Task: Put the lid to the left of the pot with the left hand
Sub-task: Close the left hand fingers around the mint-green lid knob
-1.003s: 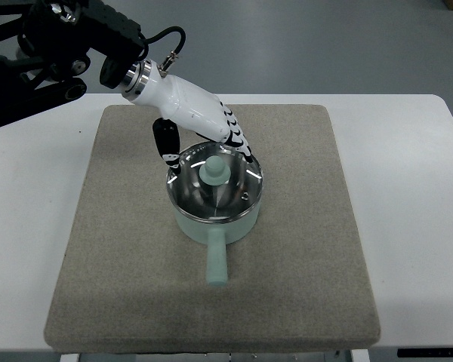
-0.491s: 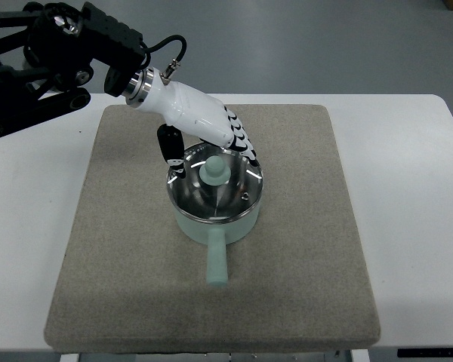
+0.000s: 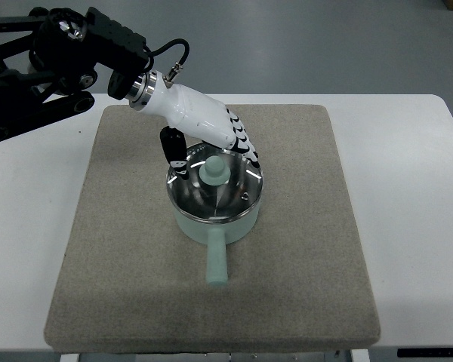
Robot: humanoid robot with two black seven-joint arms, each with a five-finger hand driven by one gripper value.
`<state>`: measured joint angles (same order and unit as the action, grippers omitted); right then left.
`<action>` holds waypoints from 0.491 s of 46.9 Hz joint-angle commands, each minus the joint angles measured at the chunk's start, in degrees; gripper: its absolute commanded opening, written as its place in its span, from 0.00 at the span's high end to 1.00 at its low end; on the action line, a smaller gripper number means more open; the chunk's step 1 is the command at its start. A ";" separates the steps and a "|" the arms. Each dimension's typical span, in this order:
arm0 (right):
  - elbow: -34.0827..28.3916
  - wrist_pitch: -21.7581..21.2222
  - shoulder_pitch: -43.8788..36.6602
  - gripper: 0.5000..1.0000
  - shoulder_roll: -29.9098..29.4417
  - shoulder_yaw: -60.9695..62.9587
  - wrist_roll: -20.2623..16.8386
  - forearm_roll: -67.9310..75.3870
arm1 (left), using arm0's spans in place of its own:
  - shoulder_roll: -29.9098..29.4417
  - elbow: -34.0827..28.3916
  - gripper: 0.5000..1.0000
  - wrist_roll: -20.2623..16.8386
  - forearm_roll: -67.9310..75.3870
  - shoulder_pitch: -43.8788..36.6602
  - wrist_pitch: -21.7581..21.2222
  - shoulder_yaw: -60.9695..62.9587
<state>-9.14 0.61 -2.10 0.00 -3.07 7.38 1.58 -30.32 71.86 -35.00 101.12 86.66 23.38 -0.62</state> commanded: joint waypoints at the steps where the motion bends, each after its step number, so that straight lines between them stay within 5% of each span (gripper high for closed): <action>1: 0.00 0.00 -0.01 0.15 0.00 0.00 0.00 0.00 | -0.09 0.03 0.27 0.00 0.04 0.00 0.09 0.01; 15: 0.00 0.00 -0.01 0.15 0.00 0.00 0.00 0.00 | -0.09 0.03 0.36 0.00 0.21 0.09 0.09 0.01; 23: 0.00 0.00 0.08 0.15 0.00 0.00 0.00 0.00 | -0.09 0.03 0.52 0.00 0.39 0.09 0.09 0.18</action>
<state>-9.14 0.61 -2.09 0.00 -3.10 7.38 1.58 -30.41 71.90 -35.00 101.41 86.75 23.47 -0.48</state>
